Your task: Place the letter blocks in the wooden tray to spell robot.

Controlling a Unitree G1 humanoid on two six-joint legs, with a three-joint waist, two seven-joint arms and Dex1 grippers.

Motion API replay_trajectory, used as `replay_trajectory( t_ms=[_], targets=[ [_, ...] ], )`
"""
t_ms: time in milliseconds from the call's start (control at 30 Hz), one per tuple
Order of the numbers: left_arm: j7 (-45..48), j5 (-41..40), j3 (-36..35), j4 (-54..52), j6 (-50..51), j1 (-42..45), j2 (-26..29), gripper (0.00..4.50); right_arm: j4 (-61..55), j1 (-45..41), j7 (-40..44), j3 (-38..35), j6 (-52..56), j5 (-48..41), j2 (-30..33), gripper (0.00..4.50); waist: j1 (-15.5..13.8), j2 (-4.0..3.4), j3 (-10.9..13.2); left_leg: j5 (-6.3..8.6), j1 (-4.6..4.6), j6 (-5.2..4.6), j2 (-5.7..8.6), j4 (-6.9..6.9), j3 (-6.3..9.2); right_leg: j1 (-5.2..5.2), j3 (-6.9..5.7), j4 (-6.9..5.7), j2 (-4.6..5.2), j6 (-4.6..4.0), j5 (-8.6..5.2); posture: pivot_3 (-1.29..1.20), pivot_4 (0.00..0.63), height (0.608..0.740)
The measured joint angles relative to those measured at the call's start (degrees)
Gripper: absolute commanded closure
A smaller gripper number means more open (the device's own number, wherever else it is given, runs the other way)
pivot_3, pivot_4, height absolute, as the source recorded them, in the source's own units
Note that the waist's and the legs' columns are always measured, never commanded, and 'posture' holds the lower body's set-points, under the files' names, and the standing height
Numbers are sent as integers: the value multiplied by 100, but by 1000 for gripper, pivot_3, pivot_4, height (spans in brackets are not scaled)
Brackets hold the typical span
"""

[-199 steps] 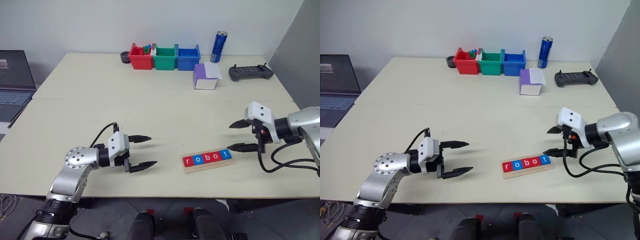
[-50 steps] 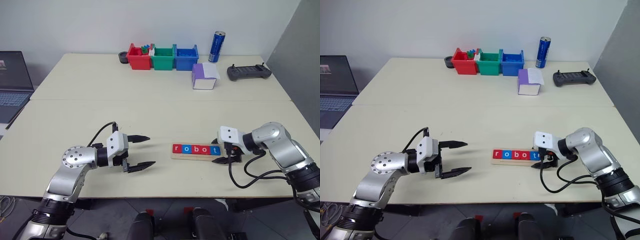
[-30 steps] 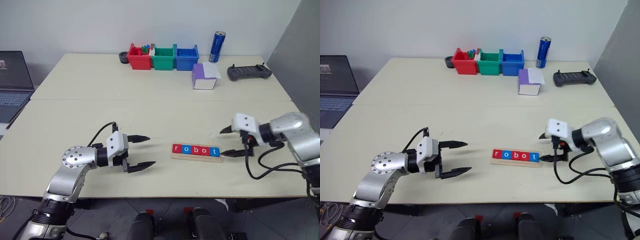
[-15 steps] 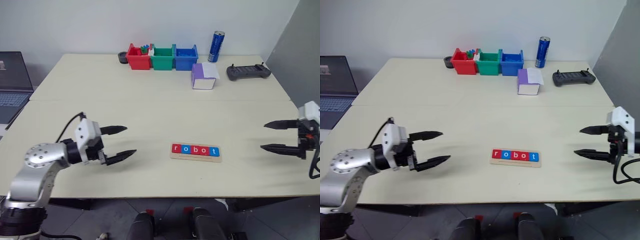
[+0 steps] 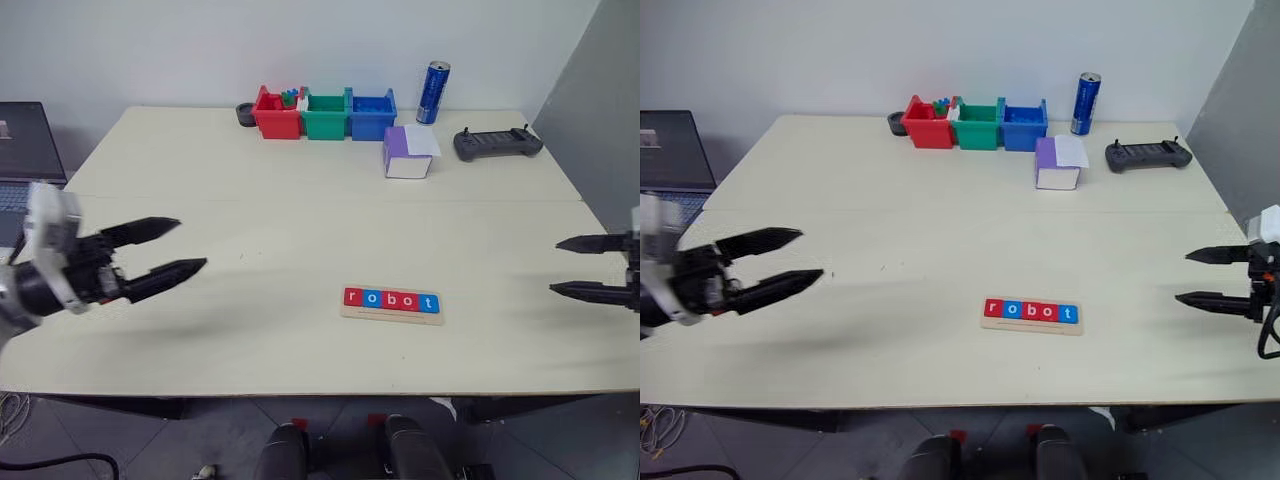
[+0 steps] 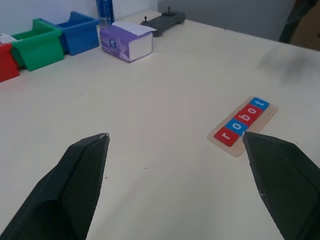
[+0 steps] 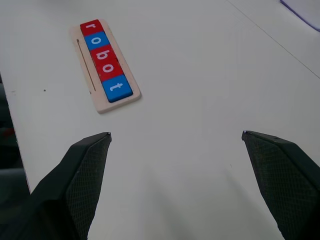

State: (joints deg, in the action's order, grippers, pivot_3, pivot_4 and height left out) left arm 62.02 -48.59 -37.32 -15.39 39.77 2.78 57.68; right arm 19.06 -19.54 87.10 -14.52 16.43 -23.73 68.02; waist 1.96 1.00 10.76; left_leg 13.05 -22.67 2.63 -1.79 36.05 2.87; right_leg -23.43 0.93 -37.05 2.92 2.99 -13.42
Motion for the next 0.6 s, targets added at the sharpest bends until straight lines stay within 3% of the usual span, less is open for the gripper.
replay_trajectory(
  t_ms=[100,600],
  targets=[
    [24,-102,-308,-32,153,-157,95,0,208,-169,8,15,-71,-7,60,39,4,-2,0,0,4,0,0,0,-2,0,1,-2,0,-5,-3,0,150,740],
    [224,-63,-310,-139,98,-460,74,0,350,-403,21,381,-206,-219,359,39,-3,-3,1,0,0,1,0,0,-3,-3,1,-2,0,-6,-3,0,150,740]
  ],
)
